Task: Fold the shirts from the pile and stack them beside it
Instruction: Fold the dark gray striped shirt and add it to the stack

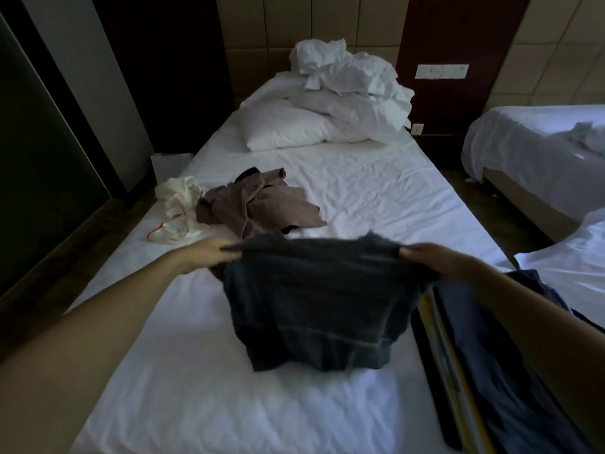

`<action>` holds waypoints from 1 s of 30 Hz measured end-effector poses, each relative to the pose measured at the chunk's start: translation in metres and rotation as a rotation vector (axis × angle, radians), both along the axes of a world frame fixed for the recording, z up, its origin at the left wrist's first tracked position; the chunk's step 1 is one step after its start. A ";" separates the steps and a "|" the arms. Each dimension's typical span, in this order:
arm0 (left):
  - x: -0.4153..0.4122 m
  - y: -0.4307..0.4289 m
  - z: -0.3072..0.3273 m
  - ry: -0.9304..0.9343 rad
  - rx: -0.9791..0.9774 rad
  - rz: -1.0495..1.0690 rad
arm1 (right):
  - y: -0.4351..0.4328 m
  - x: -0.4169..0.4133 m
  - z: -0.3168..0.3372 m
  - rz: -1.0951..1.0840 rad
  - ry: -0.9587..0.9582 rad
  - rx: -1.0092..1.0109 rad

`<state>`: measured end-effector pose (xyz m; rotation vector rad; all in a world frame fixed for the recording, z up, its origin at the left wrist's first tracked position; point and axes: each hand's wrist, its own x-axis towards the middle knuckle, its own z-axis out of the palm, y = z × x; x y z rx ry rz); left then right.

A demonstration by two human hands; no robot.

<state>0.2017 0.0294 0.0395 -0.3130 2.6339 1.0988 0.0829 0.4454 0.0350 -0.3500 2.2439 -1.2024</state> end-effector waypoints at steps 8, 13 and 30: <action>-0.091 -0.005 0.186 0.679 0.062 0.321 | -0.055 -0.084 0.169 -0.288 0.550 -0.334; -0.099 -0.001 0.294 1.142 0.328 0.515 | -0.073 -0.094 0.271 -0.377 0.864 -0.527; -0.019 -0.043 0.153 -0.506 -0.092 -0.010 | -0.027 -0.046 0.134 0.516 -0.248 0.435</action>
